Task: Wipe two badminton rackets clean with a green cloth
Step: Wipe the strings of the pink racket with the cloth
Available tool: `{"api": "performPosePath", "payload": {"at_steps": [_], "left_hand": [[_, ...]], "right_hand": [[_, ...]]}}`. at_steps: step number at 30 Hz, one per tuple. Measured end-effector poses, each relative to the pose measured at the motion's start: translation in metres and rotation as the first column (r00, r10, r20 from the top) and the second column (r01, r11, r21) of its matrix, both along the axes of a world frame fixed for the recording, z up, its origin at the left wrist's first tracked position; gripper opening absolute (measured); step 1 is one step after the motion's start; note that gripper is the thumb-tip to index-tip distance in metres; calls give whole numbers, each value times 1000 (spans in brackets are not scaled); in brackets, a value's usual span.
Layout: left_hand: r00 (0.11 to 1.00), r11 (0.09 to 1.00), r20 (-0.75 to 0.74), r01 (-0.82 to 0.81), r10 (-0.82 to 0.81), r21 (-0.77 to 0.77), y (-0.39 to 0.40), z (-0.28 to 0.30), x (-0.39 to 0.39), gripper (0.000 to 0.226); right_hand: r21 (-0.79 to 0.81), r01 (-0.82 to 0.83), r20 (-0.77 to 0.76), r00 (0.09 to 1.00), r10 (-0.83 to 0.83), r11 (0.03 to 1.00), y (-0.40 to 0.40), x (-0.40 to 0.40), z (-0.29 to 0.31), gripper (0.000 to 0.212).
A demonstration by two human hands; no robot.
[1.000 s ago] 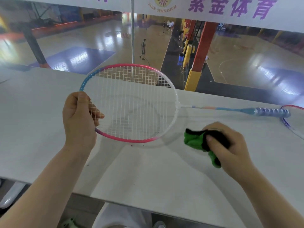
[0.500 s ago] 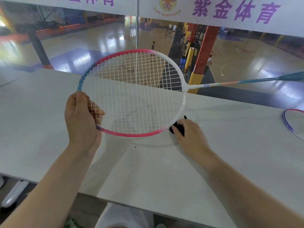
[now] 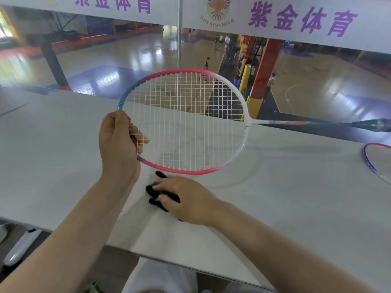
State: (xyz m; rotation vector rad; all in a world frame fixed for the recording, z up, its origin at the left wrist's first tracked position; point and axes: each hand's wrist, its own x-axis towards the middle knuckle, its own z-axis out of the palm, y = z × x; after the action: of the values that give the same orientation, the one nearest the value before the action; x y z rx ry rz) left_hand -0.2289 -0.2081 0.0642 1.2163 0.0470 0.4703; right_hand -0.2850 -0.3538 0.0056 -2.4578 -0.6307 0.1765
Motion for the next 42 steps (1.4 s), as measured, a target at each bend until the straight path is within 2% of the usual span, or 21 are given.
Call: {"api": "performPosePath", "payload": {"at_steps": [3, 7, 11, 13, 15, 17, 18, 20, 22, 24, 27, 31, 34, 37, 42], "left_hand": [[1000, 999, 2, 1, -1, 35, -2, 2, 0, 28], [1000, 998, -1, 3, -3, 59, 0, 4, 4, 28], [1000, 995, -20, 15, -13, 95, 5, 8, 11, 29], [999, 994, -37, 32, -28, 103, 6, 12, 17, 29], [997, 992, -59, 59, -53, 114, 5, 18, 24, 29], [991, 990, -97, 101, -91, 103, 4, 23, 32, 28], [987, 988, -116, 126, -115, 93, 3, 24, 36, 28], [976, 982, -148, 172, -158, 81, 1, 25, 44, 27], [965, 973, -166, 219, -204, 77, -1, 24, 51, 26], [952, 965, -190, 256, -240, 66, -3, 22, 55, 26], [936, 959, -234, 281, -262, 48, -4, 19, 60, 24], [923, 963, -298, 266, -243, 36, -3, 14, 67, 24], [881, 946, -345, 301, -323, -116, -1, 10, 69, 38], [834, 879, -312, 364, -455, -308, -2, 6, 62, 45], [775, 789, -228, 492, -590, -368, -15, 3, 34, 49]], "right_hand": [[28, -122, -35, 992, 123, 992, -9, -9, 12, 42], [-45, -111, 35, 993, 113, 993, -33, -29, 35, 49], [-145, -102, -47, 994, 96, 984, -72, -45, 77, 38], [-115, -30, 0, 1000, 30, 993, -89, -46, 109, 24], [-2, 86, 120, 989, -85, 996, -105, -39, 143, 15], [98, 247, 252, 931, -264, 964, -119, -19, 171, 14], [96, 332, 308, 887, -345, 938, -125, -5, 178, 14], [-49, 468, 355, 834, -422, 882, -132, 24, 183, 19], [-223, 487, 261, 864, -430, 844, -135, 51, 175, 35], [-249, 467, 135, 884, -447, 848, -134, 69, 164, 42], [-82, 482, -41, 873, -486, 872, -131, 81, 153, 39], [70, 521, -135, 850, -509, 851, -126, 81, 151, 37], [96, 541, -262, 824, -503, 836, -124, 77, 146, 38], [102, 586, -328, 783, -529, 804, -127, 78, 141, 39], [219, 665, -379, 732, -566, 714, -126, 80, 135, 34]]}}
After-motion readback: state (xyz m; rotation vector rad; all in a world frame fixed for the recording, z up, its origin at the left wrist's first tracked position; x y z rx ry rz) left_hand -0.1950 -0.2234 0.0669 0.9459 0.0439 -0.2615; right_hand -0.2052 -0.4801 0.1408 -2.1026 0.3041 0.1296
